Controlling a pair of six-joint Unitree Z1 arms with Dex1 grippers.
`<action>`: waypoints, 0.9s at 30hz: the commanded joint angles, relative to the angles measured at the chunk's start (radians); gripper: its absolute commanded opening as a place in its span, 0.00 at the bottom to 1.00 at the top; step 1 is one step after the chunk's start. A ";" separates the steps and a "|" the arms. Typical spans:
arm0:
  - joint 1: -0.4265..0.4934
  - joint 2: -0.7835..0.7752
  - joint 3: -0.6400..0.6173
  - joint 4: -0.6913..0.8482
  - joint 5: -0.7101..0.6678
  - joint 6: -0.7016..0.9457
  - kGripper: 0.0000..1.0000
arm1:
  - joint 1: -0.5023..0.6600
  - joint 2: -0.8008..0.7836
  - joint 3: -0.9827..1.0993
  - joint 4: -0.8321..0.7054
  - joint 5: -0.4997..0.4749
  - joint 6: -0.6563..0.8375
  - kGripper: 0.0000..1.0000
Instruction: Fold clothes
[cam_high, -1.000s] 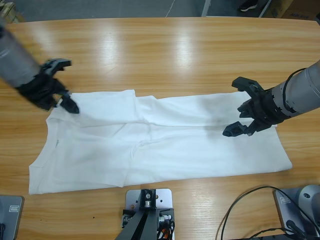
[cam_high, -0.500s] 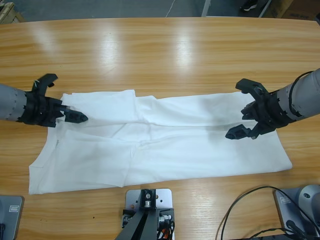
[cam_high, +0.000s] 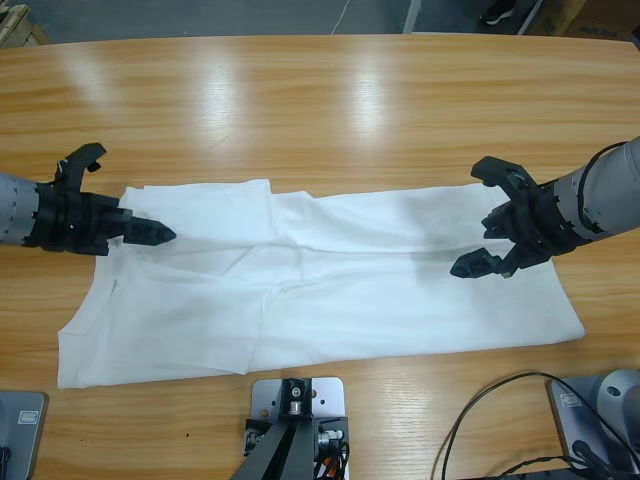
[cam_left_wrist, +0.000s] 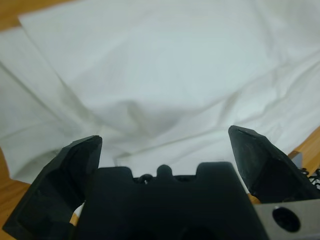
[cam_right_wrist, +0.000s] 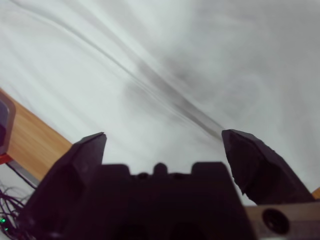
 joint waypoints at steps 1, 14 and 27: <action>0.012 0.057 0.092 -0.167 0.007 -0.015 1.00 | -0.001 -0.016 0.033 -0.008 -0.006 0.010 0.94; 0.012 0.095 0.096 -0.217 -0.041 -0.009 0.93 | -0.001 -0.017 0.032 -0.008 -0.012 0.011 0.94; 0.012 0.007 0.071 -0.042 -0.064 0.014 0.41 | -0.001 -0.018 0.032 -0.008 -0.012 0.011 0.94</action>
